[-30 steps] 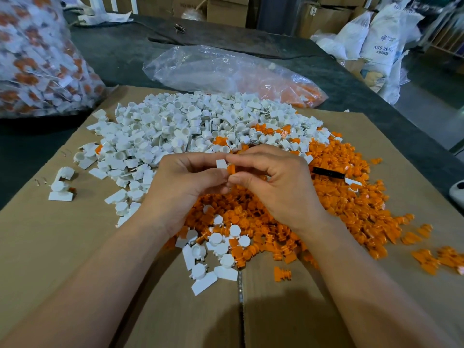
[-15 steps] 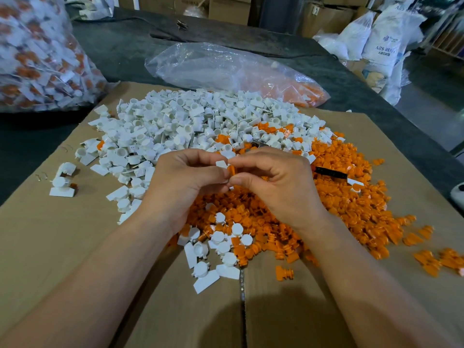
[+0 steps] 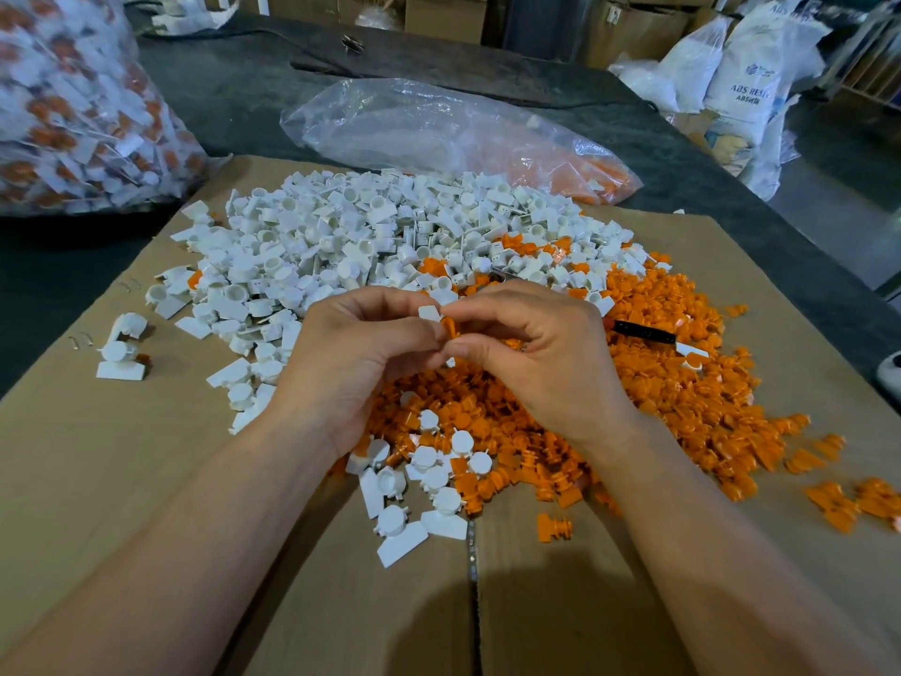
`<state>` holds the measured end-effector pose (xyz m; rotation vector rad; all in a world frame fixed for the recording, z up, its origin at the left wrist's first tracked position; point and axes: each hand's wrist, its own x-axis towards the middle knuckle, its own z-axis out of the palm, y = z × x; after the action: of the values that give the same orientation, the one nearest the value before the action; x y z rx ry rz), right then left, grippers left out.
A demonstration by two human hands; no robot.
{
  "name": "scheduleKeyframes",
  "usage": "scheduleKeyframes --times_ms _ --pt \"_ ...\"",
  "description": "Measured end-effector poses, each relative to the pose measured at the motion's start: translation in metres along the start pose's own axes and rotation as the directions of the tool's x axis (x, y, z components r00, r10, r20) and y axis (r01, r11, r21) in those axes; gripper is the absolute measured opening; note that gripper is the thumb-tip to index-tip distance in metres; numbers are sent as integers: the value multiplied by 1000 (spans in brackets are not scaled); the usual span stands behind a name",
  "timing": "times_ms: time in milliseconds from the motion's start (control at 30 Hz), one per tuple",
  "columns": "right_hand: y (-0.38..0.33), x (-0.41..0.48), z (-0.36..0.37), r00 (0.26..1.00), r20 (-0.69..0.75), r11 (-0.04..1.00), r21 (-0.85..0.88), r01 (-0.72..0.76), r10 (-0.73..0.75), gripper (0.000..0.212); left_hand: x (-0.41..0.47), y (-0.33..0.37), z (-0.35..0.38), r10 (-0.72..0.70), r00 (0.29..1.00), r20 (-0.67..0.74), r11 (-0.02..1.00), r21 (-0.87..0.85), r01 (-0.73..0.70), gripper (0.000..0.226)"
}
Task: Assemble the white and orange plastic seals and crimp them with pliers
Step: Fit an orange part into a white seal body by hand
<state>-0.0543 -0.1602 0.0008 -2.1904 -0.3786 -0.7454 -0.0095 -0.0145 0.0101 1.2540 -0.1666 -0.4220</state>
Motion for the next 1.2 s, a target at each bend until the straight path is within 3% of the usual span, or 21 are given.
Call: scheduleKeyframes --times_ms 400,533,833,933,1200 --pt "1 -1 2 1000 -2 1000 15 -27 27 26 1 2 -3 -51 998 20 991 126 48 15" --pt "0 -1 1 995 10 989 115 -99 98 32 0 4 -4 -75 997 34 993 96 71 12" --pt "0 -1 0 992 26 978 162 -129 127 39 1 5 -4 -91 995 46 993 86 86 9" --pt "1 -2 -2 989 50 973 182 -143 136 44 0 6 -4 -84 996 15 989 125 81 21" --pt "2 -2 0 990 41 974 182 -138 132 39 0 7 -4 -84 996 -6 984 155 84 19"
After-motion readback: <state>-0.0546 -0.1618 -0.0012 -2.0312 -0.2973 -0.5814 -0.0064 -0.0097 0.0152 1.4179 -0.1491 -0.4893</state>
